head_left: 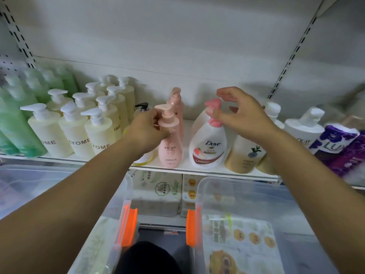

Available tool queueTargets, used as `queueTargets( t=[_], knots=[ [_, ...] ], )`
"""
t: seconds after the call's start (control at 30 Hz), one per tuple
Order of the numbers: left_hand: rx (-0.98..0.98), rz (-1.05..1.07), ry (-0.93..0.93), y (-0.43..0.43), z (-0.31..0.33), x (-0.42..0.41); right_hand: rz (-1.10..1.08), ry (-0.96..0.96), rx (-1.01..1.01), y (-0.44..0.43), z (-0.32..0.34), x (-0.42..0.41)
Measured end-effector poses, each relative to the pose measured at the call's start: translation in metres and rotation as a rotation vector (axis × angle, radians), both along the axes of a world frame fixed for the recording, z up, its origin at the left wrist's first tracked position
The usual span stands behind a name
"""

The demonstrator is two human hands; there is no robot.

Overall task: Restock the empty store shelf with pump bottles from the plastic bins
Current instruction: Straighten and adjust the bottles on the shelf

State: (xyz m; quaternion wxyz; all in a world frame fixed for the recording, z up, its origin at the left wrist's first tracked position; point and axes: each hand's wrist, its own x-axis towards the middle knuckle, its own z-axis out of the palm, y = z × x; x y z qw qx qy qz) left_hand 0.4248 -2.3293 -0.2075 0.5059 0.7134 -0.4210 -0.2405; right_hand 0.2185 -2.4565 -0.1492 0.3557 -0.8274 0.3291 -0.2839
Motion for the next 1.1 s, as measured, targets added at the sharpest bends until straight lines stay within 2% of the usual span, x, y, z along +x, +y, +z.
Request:
queueTargets(
  t=[0.23,0.43,0.53,0.83,1.1],
  knots=[
    [0.009,0.005,-0.08,-0.016,-0.001,-0.003,-0.239,-0.059,0.063,0.01,-0.076,-0.01],
    [0.015,-0.01,-0.182,-0.024,-0.002,-0.006,-0.318,-0.013,0.116,0.011,-0.117,-0.002],
    [0.01,-0.001,-0.236,-0.024,-0.008,-0.007,-0.364,-0.027,0.111,0.012,-0.126,0.007],
    [0.008,-0.006,-0.205,-0.022,-0.015,-0.01,-0.542,-0.062,0.116,0.02,-0.138,0.031],
    [-0.01,-0.013,-0.201,-0.019,-0.019,-0.01,-0.528,-0.019,0.078,0.023,-0.138,0.03]
  ],
)
